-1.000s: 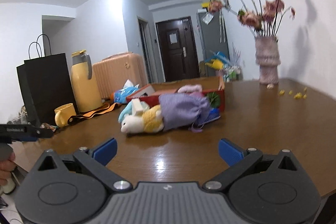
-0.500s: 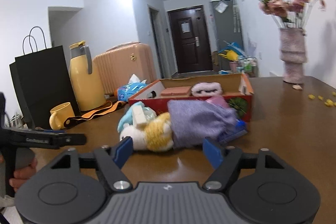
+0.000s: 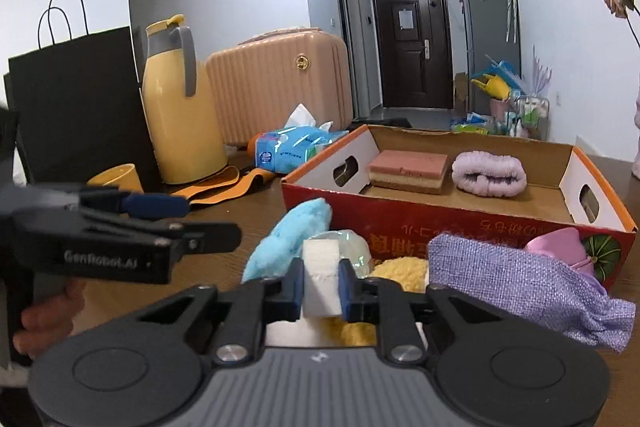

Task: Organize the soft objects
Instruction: 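Reach the right tool to the clear plastic bag and grasp it, then carry the clear plastic bag with the right tool into the box and release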

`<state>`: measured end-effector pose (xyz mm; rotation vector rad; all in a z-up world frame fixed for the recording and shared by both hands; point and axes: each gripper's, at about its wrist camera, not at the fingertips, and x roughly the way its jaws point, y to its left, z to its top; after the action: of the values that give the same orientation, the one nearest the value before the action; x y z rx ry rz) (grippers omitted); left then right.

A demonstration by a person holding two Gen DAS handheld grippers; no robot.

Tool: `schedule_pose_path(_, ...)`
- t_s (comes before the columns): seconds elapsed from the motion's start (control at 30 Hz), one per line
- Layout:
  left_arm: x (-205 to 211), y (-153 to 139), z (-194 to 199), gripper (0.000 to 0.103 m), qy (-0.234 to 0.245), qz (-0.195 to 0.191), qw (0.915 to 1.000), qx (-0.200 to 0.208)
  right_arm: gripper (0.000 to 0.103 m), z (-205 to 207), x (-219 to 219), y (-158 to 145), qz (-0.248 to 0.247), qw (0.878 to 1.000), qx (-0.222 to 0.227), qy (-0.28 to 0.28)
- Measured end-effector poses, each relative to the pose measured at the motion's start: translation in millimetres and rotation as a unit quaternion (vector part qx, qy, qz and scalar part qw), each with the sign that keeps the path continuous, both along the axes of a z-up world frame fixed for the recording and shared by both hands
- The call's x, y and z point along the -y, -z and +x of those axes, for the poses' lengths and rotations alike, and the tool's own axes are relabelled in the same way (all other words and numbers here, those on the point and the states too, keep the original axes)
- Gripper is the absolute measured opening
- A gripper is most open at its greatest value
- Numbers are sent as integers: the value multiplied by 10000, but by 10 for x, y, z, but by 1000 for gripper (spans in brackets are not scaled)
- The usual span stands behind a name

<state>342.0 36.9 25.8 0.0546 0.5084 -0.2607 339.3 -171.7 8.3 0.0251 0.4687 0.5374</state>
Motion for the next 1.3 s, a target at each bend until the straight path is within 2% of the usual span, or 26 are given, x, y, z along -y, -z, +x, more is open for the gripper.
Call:
schedule_pose_path(0.1, 121, -66, 114, 52, 367, -179, 9989, -213, 17, -87, 203, -119, 258, 9990, 299, 213)
schedule_pose_path(0.17, 254, -83, 180, 50, 741, -399, 9960, -305, 17, -115, 399, -182, 463, 9967, 417, 528)
schedule_pose_path(0.23, 444, -36, 248, 50, 869, -265, 9950, -414, 17, -119, 554, -220, 583, 9941, 481, 777)
schedule_pose_path(0.33, 718, 117, 315, 51, 730, 334, 9964, -267, 17, -124, 713, -236, 498, 9922, 492, 1035)
schedule_pose_path(0.4, 783, 222, 387, 51, 511, 564, 9962, -430, 17, -119, 781, -210, 443, 9923, 433, 1069)
schedule_pose_path(0.47, 753, 272, 437, 42, 475, 440, 9960, -621, 17, -123, 842, -174, 406, 9927, 407, 1060)
schedule_pose_path(0.5, 735, 270, 448, 32, 492, 387, 9958, -661, 17, -119, 867, -155, 409, 9927, 394, 1064)
schedule_pose_path(0.57, 704, 250, 434, 29, 372, 327, 9967, -645, 17, -110, 927, -132, 459, 9926, 352, 1070)
schedule_pose_path(0.7, 651, 82, 343, 28, 111, 146, 9987, -474, 17, -194, 1012, -163, 486, 9926, 466, 1012)
schedule_pose_path(0.9, 594, -353, -86, 28, -118, -75, 9998, 125, 17, -440, 1151, -265, 630, 9911, 664, 967)
schedule_pose_path(1.13, 511, -515, -629, 28, -276, -559, 9980, 119, 17, -790, 1271, -278, 847, 9896, 750, 888)
schedule_pose_path(1.3, 588, -574, -746, 28, -387, -468, 9980, 158, 17, -874, 1377, -245, 982, 9887, 696, 895)
